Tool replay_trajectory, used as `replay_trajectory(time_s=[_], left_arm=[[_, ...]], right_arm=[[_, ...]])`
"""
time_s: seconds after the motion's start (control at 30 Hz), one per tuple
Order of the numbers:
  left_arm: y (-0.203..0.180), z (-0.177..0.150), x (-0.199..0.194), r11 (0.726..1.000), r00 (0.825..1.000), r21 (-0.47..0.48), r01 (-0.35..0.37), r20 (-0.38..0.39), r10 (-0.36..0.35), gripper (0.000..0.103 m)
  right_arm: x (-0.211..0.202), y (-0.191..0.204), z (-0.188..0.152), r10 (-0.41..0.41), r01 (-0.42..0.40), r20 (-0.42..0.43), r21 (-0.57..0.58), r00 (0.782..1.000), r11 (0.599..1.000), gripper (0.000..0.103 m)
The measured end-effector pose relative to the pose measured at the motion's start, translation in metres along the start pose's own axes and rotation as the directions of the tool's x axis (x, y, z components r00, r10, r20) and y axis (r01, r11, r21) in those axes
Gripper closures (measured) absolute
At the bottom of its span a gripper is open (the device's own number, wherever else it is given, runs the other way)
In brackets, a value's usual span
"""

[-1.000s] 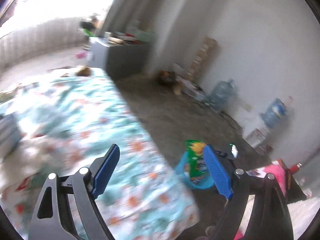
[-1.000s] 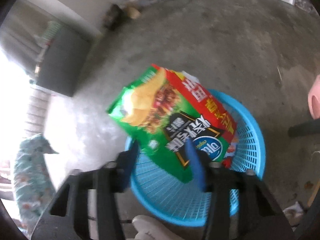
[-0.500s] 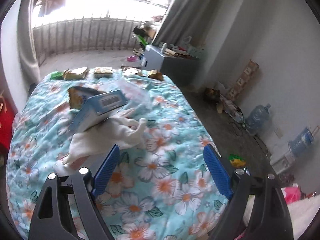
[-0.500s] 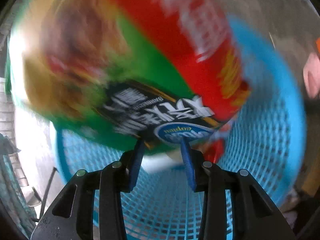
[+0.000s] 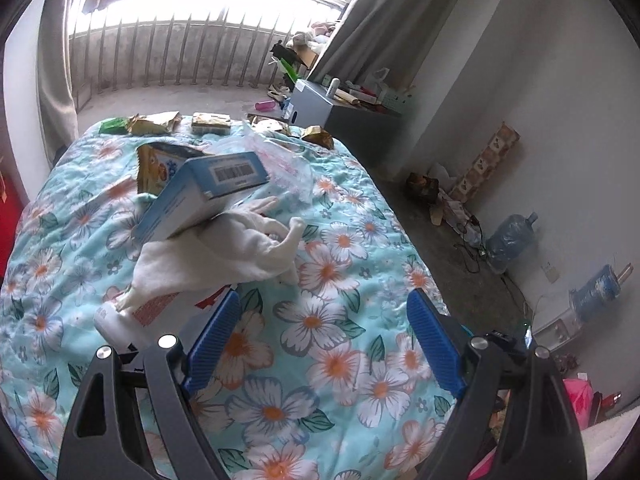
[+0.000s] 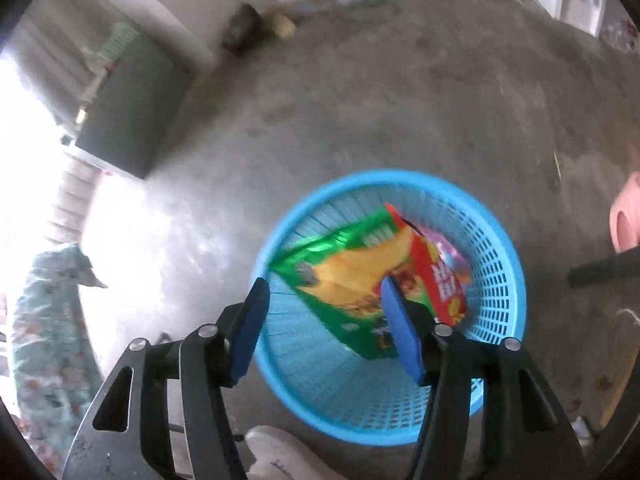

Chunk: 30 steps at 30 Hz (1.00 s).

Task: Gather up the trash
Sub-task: 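Move both open tools back over the bed, then grasp the orange Enaak snack bag with the left tool while the right tool grasps a clear wrapper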

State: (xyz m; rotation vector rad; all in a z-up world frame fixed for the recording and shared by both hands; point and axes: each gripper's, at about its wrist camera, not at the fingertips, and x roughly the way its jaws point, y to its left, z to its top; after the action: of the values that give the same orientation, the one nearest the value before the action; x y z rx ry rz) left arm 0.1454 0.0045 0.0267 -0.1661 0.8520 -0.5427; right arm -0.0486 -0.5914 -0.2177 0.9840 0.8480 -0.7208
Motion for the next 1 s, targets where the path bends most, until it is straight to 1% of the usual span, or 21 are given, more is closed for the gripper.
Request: replay_trajectory(time_s=[0.03, 0.13, 0.23, 0.3, 0.4, 0.47, 0.5, 0.57, 0.6, 0.67, 0.7, 0.73, 0.77, 0.83, 0.9, 1.0], left_arm=[[0.002, -0.001, 0.000, 1.000, 1.000, -0.008, -0.001, 0.000, 0.001, 0.019], [0.010, -0.006, 0.001, 0.999, 1.000, -0.036, -0.027, -0.009, 0.027, 0.019], [0.018, -0.010, 0.000, 0.997, 0.998, -0.036, -0.067, -0.006, 0.066, 0.019], [0.022, -0.013, -0.002, 0.995, 0.996, -0.023, -0.093, 0.003, 0.093, 0.018], [0.028, -0.016, -0.007, 0.993, 0.993, -0.001, -0.119, 0.023, 0.119, 0.018], [0.033, -0.019, -0.011, 0.991, 0.991, 0.014, -0.130, 0.035, 0.130, 0.017], [0.035, -0.020, -0.013, 0.991, 0.990, 0.018, -0.134, 0.041, 0.133, 0.017], [0.040, -0.020, -0.019, 0.990, 0.989, 0.024, -0.138, 0.058, 0.137, 0.017], [0.042, -0.021, -0.022, 0.990, 0.988, 0.026, -0.138, 0.067, 0.136, 0.017], [0.048, -0.020, -0.028, 0.990, 0.986, 0.030, -0.140, 0.092, 0.137, 0.016], [0.050, -0.020, -0.031, 0.989, 0.985, 0.034, -0.142, 0.102, 0.138, 0.016], [0.053, -0.020, -0.034, 0.989, 0.984, 0.040, -0.145, 0.113, 0.139, 0.016], [0.055, -0.019, -0.035, 0.988, 0.983, 0.045, -0.147, 0.121, 0.140, 0.016], [0.060, -0.018, -0.039, 0.988, 0.981, 0.056, -0.147, 0.136, 0.138, 0.015], [0.067, -0.014, -0.043, 0.986, 0.978, 0.074, -0.150, 0.155, 0.137, 0.015], [0.079, -0.006, -0.048, 0.984, 0.973, 0.083, -0.155, 0.183, 0.138, 0.015]], right_arm=[[-0.007, 0.010, -0.006, 0.024, -0.024, 0.001, -0.001, 1.000, 1.000, 0.040], [-0.026, 0.035, -0.021, 0.106, -0.107, -0.013, -0.036, 0.994, 0.994, 0.039], [-0.056, 0.072, -0.032, 0.175, -0.177, -0.026, -0.142, 0.984, 0.974, 0.035], [-0.079, 0.103, -0.040, 0.219, -0.221, -0.034, -0.227, 0.975, 0.949, 0.033], [-0.114, 0.149, -0.053, 0.292, -0.289, -0.045, -0.346, 0.955, 0.893, 0.027], [-0.137, 0.182, -0.064, 0.357, -0.350, -0.062, -0.411, 0.932, 0.842, 0.025], [-0.149, 0.201, -0.073, 0.393, -0.389, -0.087, -0.441, 0.915, 0.809, 0.024], [-0.163, 0.224, -0.091, 0.441, -0.447, -0.129, -0.465, 0.888, 0.764, 0.023], [-0.167, 0.241, -0.101, 0.472, -0.491, -0.170, -0.475, 0.865, 0.730, 0.022], [-0.166, 0.265, -0.115, 0.492, -0.534, -0.223, -0.481, 0.841, 0.695, 0.022], [-0.166, 0.282, -0.128, 0.496, -0.554, -0.256, -0.493, 0.830, 0.671, 0.022], [-0.166, 0.293, -0.136, 0.499, -0.563, -0.270, -0.502, 0.824, 0.657, 0.022], [-0.165, 0.308, -0.147, 0.501, -0.575, -0.292, -0.518, 0.814, 0.633, 0.022], [-0.159, 0.333, -0.163, 0.487, -0.577, -0.319, -0.548, 0.813, 0.605, 0.022], [-0.158, 0.356, -0.177, 0.476, -0.572, -0.327, -0.575, 0.816, 0.585, 0.022], [-0.160, 0.386, -0.191, 0.472, -0.562, -0.328, -0.625, 0.818, 0.541, 0.022]])
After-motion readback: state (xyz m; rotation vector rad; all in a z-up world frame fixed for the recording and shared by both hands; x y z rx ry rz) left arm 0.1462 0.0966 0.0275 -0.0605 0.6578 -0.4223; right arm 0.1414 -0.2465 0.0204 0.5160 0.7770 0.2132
